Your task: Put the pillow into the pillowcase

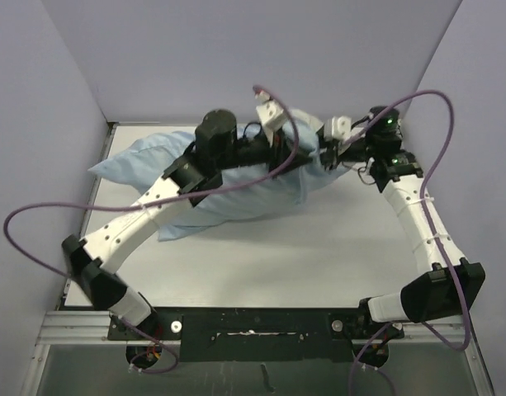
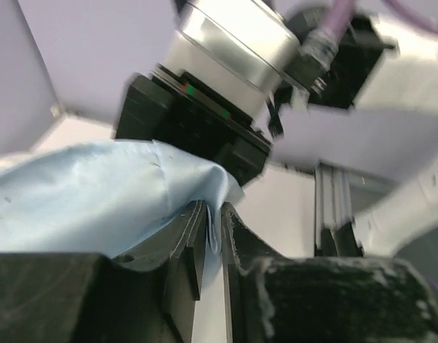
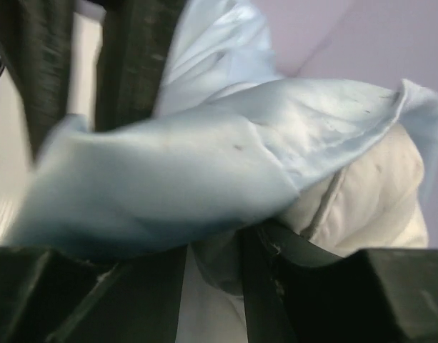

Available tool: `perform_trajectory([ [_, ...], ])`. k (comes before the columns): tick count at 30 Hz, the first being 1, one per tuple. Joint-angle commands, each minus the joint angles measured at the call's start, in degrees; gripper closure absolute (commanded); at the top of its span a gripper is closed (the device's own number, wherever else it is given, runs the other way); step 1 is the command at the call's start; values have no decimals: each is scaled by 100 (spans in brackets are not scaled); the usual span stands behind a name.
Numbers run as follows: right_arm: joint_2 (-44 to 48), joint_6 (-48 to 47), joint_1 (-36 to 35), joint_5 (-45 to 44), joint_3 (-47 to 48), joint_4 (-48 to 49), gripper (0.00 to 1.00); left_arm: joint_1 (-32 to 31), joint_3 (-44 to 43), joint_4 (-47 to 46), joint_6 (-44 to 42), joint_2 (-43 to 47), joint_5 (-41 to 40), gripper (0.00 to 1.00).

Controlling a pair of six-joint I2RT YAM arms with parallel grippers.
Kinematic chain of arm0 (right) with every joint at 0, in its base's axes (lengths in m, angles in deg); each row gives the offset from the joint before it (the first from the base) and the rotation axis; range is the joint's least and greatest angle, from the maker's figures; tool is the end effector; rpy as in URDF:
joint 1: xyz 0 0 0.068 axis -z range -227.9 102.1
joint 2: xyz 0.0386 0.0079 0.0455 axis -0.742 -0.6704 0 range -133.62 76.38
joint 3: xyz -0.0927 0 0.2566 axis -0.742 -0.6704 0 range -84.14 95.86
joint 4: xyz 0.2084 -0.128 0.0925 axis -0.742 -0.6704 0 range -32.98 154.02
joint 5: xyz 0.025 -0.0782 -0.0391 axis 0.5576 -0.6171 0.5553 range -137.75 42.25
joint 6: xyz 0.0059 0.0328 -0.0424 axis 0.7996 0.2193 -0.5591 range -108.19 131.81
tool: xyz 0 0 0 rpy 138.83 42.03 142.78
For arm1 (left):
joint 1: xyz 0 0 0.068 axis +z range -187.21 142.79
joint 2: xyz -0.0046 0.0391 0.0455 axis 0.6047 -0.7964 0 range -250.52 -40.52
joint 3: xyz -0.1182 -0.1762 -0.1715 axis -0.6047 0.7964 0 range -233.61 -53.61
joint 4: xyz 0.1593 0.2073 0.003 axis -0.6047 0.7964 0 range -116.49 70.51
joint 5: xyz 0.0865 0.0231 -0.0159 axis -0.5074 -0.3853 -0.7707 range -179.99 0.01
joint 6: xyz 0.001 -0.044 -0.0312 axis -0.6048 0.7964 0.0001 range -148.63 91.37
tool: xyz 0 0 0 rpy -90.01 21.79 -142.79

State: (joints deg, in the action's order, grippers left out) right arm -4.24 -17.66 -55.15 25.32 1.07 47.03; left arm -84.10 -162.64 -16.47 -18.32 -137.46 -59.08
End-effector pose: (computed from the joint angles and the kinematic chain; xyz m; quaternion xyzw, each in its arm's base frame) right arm 0.2922 0.0716 0.4352 -0.5513 0.4769 0.3583 0.5834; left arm 0.2486 -0.2925 0.4894 0.3921 0.5751 -0.4945 0.5205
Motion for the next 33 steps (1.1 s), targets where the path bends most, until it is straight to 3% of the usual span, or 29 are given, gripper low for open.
perform_trajectory([
  [1, -276, -3552, -584, -571, -1242, -2418, 66, -104, 3363, -1995, -195, 1572, -104, 85],
  [4, -627, -5024, -586, -1075, -1463, -4389, 64, -121, 5074, -2204, 26, 2164, -422, 85],
  [7, -356, -6205, -544, -1253, -1768, -5770, 39, -189, 6124, -2188, 297, 2648, -615, 85],
  [10, 545, -6035, -474, -1495, -2263, -5737, 13, -199, 6889, -2101, 509, 3309, -925, 84],
  [13, 1261, -5038, -380, -1709, -2417, -5089, 2, -206, 7208, -1612, 602, 3973, -1187, 82],
  [19, 788, -3223, -144, -1373, -1865, -3997, 0, -208, 6817, 23, 1033, 5081, -1344, 64],
  [24, 102, -1803, -195, -1204, -1491, -3229, 13, -197, 5541, 1422, 1725, 5444, -2096, 50],
  [29, -270, -664, -415, -1510, -2036, -2325, 28, -183, 4685, 2323, 1973, 4658, -2861, 44],
  [33, -448, -282, -505, -1309, -2271, -2038, 29, -180, 4355, 2782, 1882, 3594, -3256, 43],
])
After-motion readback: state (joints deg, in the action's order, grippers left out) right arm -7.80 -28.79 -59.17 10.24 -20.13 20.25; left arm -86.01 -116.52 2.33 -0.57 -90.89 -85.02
